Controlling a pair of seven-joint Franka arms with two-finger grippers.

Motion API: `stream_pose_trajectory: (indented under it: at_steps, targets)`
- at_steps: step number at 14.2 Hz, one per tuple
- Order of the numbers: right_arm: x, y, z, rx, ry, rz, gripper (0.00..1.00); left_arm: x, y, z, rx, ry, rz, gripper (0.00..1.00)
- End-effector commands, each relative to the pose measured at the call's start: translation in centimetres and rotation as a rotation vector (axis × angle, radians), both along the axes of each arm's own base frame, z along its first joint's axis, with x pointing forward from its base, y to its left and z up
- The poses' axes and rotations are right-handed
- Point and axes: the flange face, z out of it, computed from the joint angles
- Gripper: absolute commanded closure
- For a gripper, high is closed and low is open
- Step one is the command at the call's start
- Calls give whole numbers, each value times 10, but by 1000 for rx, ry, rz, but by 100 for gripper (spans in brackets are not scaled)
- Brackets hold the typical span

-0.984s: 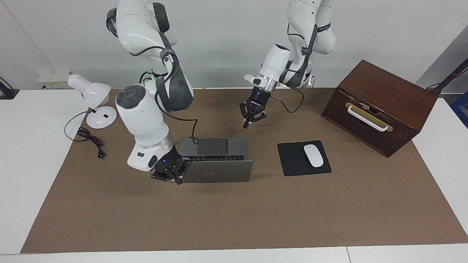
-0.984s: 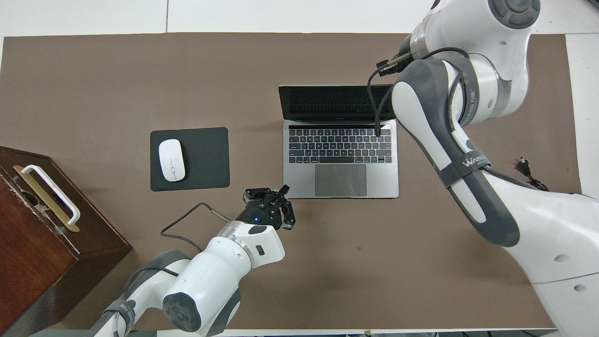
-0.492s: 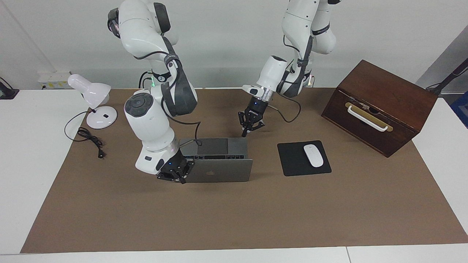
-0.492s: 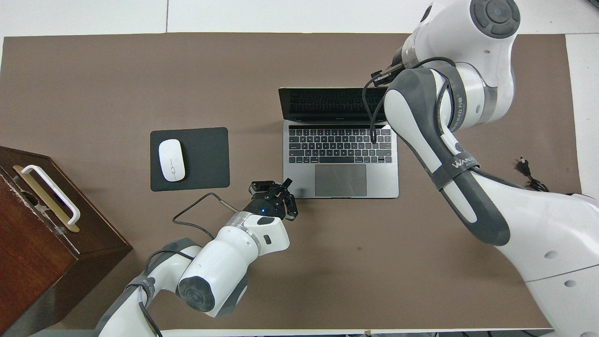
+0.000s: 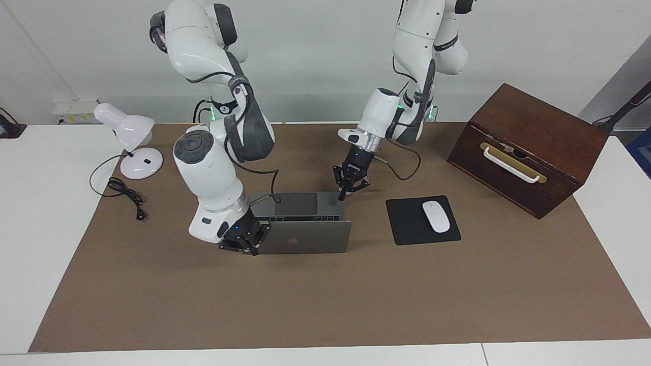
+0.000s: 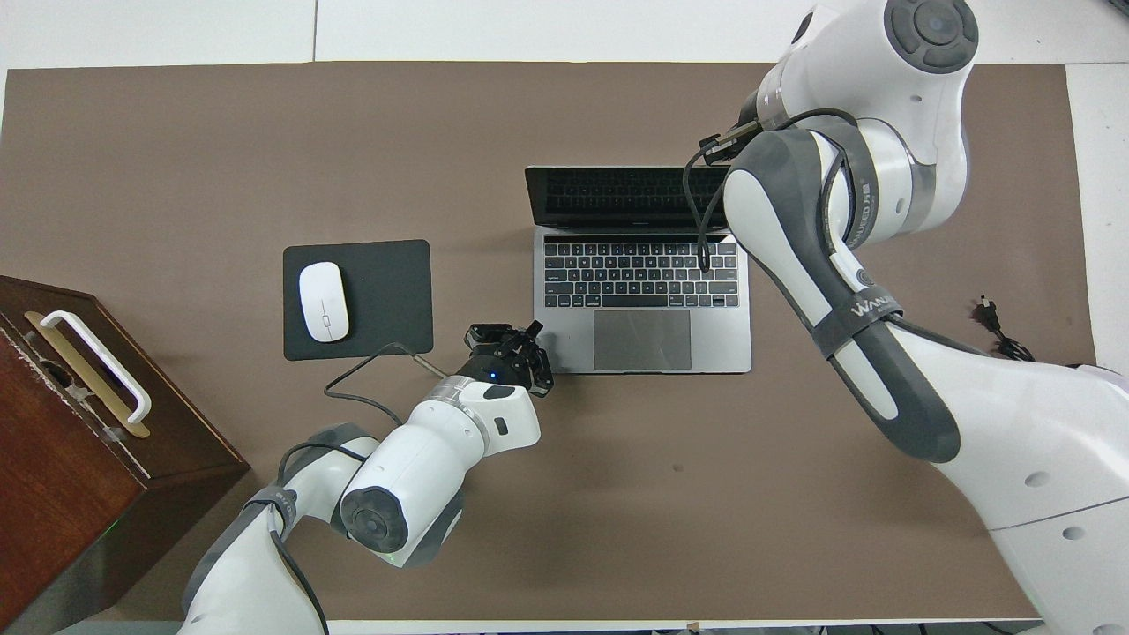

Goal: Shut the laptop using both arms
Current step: 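Brace the laptop base with the left gripper while the right gripper hooks the lid, then push the laptop lid down toward the keyboard with the right gripper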

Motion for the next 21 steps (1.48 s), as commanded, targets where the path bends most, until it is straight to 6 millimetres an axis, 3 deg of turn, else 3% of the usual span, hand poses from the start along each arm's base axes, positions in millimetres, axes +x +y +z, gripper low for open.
stream_pose_trajectory:
  at_steps: [1, 14, 21]
  targets:
    - [-5, -2, 1, 16, 10, 9, 100, 5, -4, -10, 8, -13, -21, 100]
    - [-13, -1, -3, 13, 55, -2, 100, 2, -7, -24, 30, 0, -46, 100]
    - [-28, 3, -15, 4, 121, 5, 100, -3, -11, -28, 37, 4, -59, 100]
